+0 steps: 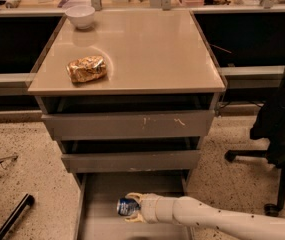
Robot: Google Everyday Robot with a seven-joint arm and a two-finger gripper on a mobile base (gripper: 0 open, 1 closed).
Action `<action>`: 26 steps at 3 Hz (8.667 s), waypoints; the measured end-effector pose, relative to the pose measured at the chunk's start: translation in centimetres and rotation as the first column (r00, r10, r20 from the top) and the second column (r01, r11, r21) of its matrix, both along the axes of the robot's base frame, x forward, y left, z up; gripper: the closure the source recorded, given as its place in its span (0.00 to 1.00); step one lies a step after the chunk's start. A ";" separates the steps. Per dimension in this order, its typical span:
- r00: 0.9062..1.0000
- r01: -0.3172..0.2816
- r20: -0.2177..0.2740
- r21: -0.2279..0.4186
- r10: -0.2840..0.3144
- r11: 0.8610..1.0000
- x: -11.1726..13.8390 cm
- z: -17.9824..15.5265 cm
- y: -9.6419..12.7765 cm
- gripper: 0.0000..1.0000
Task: Pick pepsi can from bottom drawer and place on counter
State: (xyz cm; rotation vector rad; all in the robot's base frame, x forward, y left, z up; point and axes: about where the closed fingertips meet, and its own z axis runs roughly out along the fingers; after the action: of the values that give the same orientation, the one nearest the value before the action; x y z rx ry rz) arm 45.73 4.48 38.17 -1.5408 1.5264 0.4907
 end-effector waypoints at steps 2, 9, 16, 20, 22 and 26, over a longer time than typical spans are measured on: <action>0.971 -0.044 0.236 0.003 0.042 0.999 -0.1 18.3 3.9 1.00; 0.703 -0.017 0.710 -0.035 0.037 0.999 5.8 53.0 8.8 1.00; 0.810 0.387 0.501 -0.064 -0.306 0.920 28.0 49.6 -1.7 1.00; 0.806 0.533 0.389 -0.149 -0.446 0.833 30.7 46.5 -7.4 1.00; 0.814 0.536 0.362 -0.165 -0.455 0.828 30.9 45.7 -7.4 0.82; 0.814 0.536 0.362 -0.165 -0.455 0.828 30.9 45.7 -7.4 0.00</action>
Offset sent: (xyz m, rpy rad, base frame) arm 0.0035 0.0577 0.3107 0.0132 -0.4308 0.0701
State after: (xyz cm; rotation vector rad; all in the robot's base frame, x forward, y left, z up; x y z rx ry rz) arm 76.65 -2.88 83.86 -1.2488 1.7066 -0.2599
